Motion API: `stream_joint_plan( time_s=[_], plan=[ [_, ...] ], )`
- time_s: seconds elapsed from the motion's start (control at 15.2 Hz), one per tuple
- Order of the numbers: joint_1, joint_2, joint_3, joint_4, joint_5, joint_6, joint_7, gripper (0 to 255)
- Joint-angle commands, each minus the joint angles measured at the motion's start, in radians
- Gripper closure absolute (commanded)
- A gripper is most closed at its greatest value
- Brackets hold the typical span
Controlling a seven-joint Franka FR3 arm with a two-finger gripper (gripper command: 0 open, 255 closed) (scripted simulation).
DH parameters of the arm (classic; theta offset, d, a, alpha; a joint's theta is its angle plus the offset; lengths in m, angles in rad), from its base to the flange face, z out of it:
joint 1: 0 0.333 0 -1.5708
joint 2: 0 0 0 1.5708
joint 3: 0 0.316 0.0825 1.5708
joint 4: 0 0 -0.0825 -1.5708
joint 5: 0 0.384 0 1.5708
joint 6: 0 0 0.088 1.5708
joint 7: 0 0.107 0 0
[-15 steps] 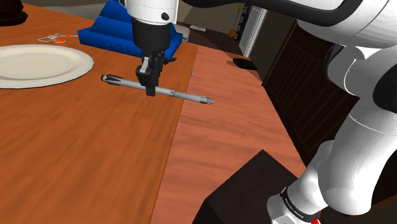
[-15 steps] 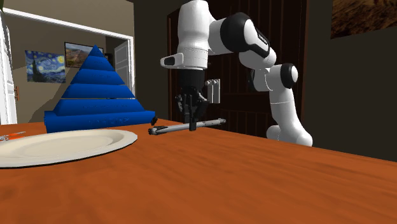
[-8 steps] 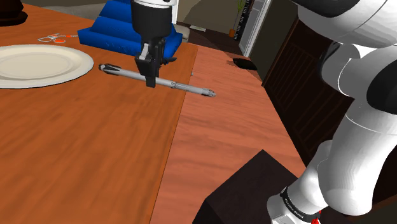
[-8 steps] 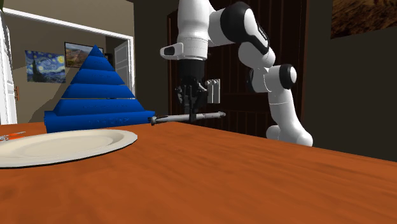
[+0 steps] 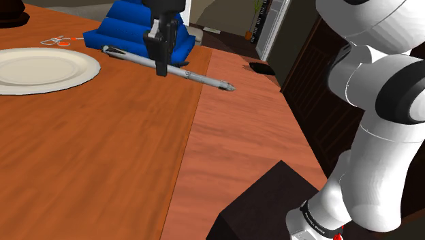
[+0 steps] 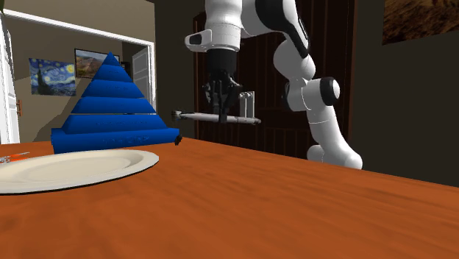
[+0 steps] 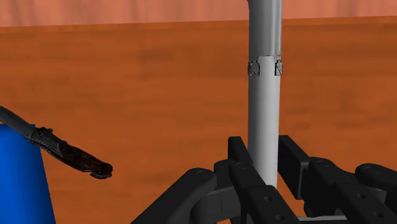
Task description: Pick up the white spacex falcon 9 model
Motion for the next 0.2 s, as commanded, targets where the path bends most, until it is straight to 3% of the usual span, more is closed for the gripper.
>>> stream_joint_plan(
  time_s=[0.0, 0.13],
  plan=[
    [0.021, 0.030, -0.001, 0.073, -0.018, -0.045, -0.001, 255],
    [0.024, 0.033, -0.002, 0.080, -0.020, -0.049, -0.002, 255]
  ],
)
